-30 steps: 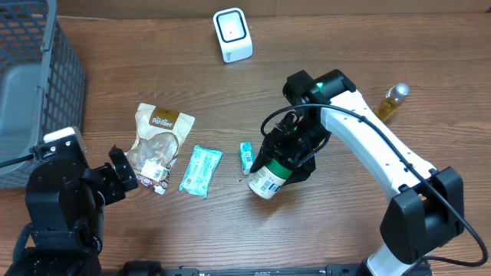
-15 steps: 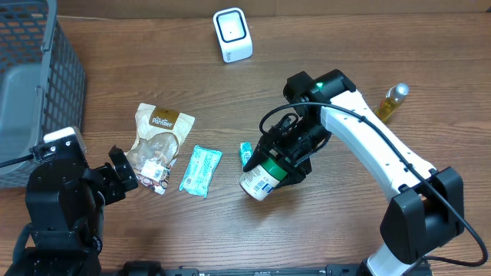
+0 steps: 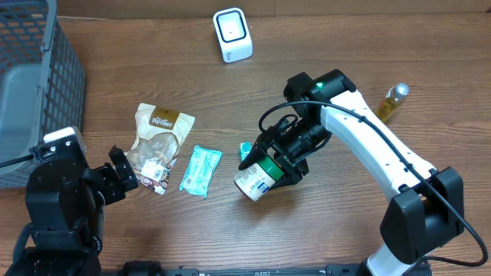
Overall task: Scan the item barcode
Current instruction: 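Lift the green-capped jar up with the right gripper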
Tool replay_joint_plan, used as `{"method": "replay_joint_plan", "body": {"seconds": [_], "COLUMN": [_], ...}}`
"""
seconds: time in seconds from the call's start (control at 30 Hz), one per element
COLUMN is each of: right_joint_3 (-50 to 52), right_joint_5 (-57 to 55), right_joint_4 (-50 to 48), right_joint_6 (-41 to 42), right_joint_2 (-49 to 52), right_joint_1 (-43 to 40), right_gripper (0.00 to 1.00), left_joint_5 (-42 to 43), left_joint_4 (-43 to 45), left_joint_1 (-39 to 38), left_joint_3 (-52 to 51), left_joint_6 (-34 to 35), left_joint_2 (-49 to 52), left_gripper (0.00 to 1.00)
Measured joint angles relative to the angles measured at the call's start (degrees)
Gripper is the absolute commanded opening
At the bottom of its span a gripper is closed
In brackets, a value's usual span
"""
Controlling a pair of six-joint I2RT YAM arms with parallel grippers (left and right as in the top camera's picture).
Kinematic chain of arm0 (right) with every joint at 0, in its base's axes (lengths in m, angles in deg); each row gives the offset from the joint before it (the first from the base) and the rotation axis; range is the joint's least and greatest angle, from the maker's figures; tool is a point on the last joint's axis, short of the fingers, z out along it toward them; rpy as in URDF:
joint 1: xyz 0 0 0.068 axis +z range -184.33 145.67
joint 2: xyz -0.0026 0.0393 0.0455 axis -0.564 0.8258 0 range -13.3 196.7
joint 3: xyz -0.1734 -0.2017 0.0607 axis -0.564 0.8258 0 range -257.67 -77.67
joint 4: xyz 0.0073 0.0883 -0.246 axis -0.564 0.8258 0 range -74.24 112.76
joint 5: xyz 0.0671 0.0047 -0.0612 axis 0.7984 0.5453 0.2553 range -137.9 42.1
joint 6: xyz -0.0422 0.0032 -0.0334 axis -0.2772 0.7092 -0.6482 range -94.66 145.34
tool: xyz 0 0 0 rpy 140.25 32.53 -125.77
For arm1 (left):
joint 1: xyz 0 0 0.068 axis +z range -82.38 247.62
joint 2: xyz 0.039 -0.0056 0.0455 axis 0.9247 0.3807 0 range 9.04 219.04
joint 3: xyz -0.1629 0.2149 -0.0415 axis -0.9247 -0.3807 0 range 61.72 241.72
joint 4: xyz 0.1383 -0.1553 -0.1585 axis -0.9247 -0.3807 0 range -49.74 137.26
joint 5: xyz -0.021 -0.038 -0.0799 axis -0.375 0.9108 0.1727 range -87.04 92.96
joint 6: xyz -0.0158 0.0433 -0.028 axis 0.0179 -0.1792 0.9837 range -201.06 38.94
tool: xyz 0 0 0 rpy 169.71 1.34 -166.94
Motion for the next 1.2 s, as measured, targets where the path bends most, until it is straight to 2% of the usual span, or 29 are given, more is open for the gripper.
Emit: {"method": "replay_joint_plan", "body": {"seconds": [0.67,0.73,0.87,0.9,1.2], "right_joint_3": [0.00,0.00,0.00,0.00,0.00], "right_joint_5": [0.24,-0.13,-4.11,-5.79,-21.00], "right_joint_4": [-0.11,-0.79,-1.90,-2.40,-8.46], "right_joint_6": [0.00,0.00,0.04,0.02,0.02], "right_joint_2": [0.00,0.00,0.00,0.00,0.00], "right_joint_1": [0.00,0.02,0.02,0.02,0.02], "right_gripper": [0.28,0.33,0.36,0.44,0.43], "left_joint_5": [0.00,0.00,0.00,0.00,0.00], "left_joint_4": [0.00,0.00,0.00,0.00,0.00], "left_joint_1": [0.00,0.00,0.00,0.00,0.00], "left_joint_3": [0.00,0.00,0.00,0.00,0.00], "left_joint_6": [0.00,0.00,0.00,0.00,0.00], "left_joint_2": [0.00,0.00,0.00,0.00,0.00], "left_gripper": [1.00,1.00,1.00,1.00,1.00]}}
